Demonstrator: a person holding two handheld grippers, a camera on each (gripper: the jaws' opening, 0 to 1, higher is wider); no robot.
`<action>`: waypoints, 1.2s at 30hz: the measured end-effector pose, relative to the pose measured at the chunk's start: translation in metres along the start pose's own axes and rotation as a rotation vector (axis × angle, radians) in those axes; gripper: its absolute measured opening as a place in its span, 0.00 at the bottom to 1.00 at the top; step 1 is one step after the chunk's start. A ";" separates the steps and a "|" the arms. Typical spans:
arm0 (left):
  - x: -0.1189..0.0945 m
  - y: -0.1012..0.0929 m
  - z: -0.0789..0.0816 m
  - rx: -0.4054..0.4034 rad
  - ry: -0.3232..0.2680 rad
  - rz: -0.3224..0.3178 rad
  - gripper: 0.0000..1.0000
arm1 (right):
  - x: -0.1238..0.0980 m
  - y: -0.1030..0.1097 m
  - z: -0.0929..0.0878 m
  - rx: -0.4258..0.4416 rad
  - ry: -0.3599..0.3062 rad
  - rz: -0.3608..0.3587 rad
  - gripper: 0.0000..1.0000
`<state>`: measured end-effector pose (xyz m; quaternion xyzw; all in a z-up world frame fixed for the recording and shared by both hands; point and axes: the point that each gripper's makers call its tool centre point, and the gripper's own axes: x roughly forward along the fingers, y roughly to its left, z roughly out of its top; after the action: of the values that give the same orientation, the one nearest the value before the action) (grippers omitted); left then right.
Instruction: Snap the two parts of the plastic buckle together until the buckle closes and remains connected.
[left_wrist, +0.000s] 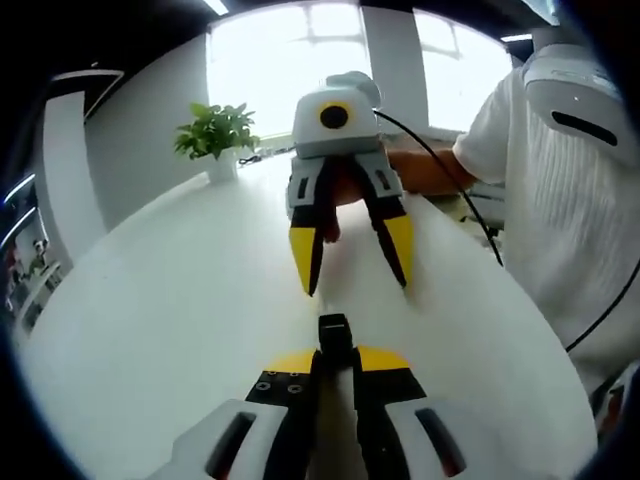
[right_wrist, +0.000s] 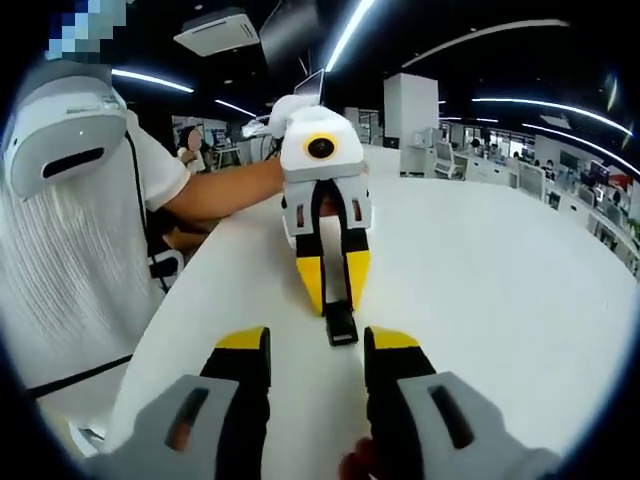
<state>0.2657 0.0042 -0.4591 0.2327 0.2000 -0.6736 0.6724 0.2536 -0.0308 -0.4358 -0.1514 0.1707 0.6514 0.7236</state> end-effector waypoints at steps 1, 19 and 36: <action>0.000 0.002 0.000 0.000 0.002 0.001 0.11 | -0.001 0.000 0.000 0.007 0.002 -0.004 0.38; 0.005 0.039 0.002 0.021 0.013 0.010 0.11 | -0.022 -0.021 -0.016 0.140 0.034 -0.154 0.41; 0.003 0.091 -0.004 0.064 0.031 0.058 0.11 | -0.035 -0.027 -0.025 0.187 0.016 -0.217 0.41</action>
<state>0.3569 0.0024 -0.4605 0.2700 0.1818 -0.6561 0.6808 0.2755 -0.0760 -0.4427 -0.1060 0.2189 0.5495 0.7993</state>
